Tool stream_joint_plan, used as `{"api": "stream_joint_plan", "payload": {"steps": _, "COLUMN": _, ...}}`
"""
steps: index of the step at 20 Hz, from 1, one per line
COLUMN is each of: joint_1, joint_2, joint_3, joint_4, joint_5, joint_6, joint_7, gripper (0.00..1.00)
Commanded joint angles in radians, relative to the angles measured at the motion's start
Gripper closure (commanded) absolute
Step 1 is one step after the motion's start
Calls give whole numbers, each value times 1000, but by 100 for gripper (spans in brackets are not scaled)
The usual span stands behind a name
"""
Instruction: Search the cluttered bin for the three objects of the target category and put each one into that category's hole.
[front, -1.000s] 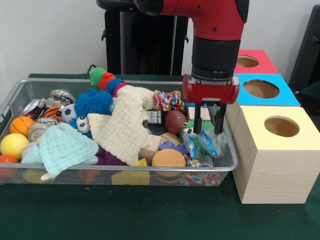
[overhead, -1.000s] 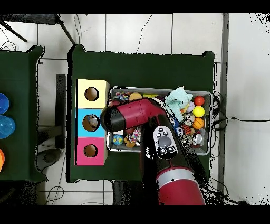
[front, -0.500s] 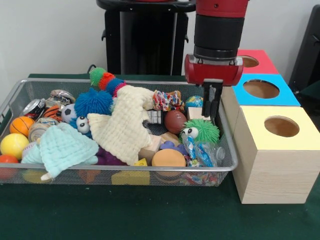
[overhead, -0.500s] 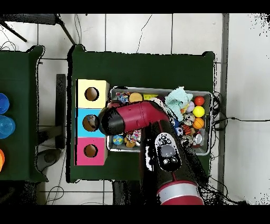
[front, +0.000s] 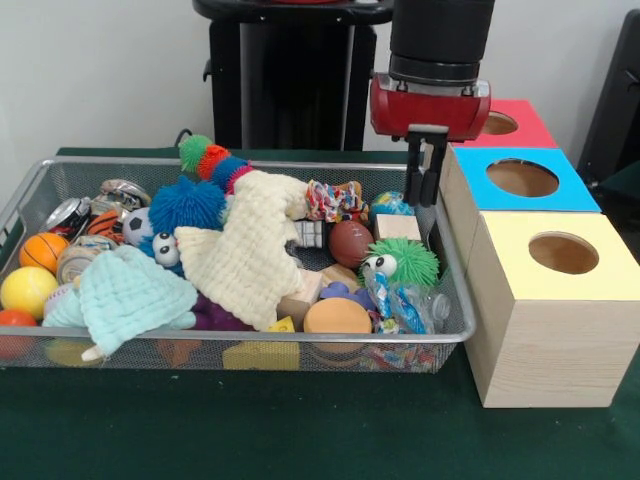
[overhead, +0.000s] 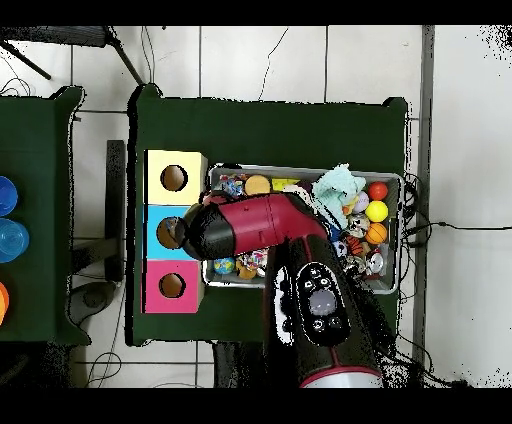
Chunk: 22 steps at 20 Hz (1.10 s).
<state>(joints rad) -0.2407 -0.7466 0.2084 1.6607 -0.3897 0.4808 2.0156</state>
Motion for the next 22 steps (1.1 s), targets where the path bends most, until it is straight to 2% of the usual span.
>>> {"api": "stream_joint_plan", "payload": {"steps": 1, "joint_1": -24, "joint_2": 73, "joint_3": 21, "joint_4": 23, "joint_5": -10, "joint_6": -17, "joint_7": 35, "gripper": 100}}
{"api": "stream_joint_plan", "payload": {"steps": 2, "joint_1": -18, "joint_2": 76, "joint_3": 15, "joint_4": 17, "joint_5": -16, "joint_6": -27, "joint_7": 41, "gripper": 100}}
{"api": "stream_joint_plan", "payload": {"steps": 3, "joint_1": -12, "joint_2": 78, "joint_3": 7, "joint_4": 13, "joint_5": -18, "joint_6": -36, "joint_7": 52, "gripper": 0}}
{"api": "stream_joint_plan", "payload": {"steps": 5, "joint_1": -8, "joint_2": 78, "joint_3": -4, "joint_4": 17, "joint_5": -11, "joint_6": -63, "joint_7": 85, "gripper": 0}}
{"api": "stream_joint_plan", "payload": {"steps": 8, "joint_1": 21, "joint_2": 96, "joint_3": -51, "joint_4": 4, "joint_5": 15, "joint_6": -114, "joint_7": 181, "gripper": 0}}
{"api": "stream_joint_plan", "payload": {"steps": 12, "joint_1": 36, "joint_2": 103, "joint_3": -76, "joint_4": 4, "joint_5": 50, "joint_6": -138, "joint_7": 232, "gripper": 0}}
{"api": "stream_joint_plan", "payload": {"steps": 15, "joint_1": 53, "joint_2": 111, "joint_3": -100, "joint_4": 0, "joint_5": 65, "joint_6": -166, "joint_7": 233, "gripper": 0}}
{"api": "stream_joint_plan", "payload": {"steps": 19, "joint_1": 75, "joint_2": 130, "joint_3": -133, "joint_4": -14, "joint_5": 22, "joint_6": -230, "joint_7": 185, "gripper": 0}}
{"api": "stream_joint_plan", "payload": {"steps": 22, "joint_1": 70, "joint_2": 170, "joint_3": -153, "joint_4": -31, "joint_5": -21, "joint_6": -306, "joint_7": 143, "gripper": 0}}
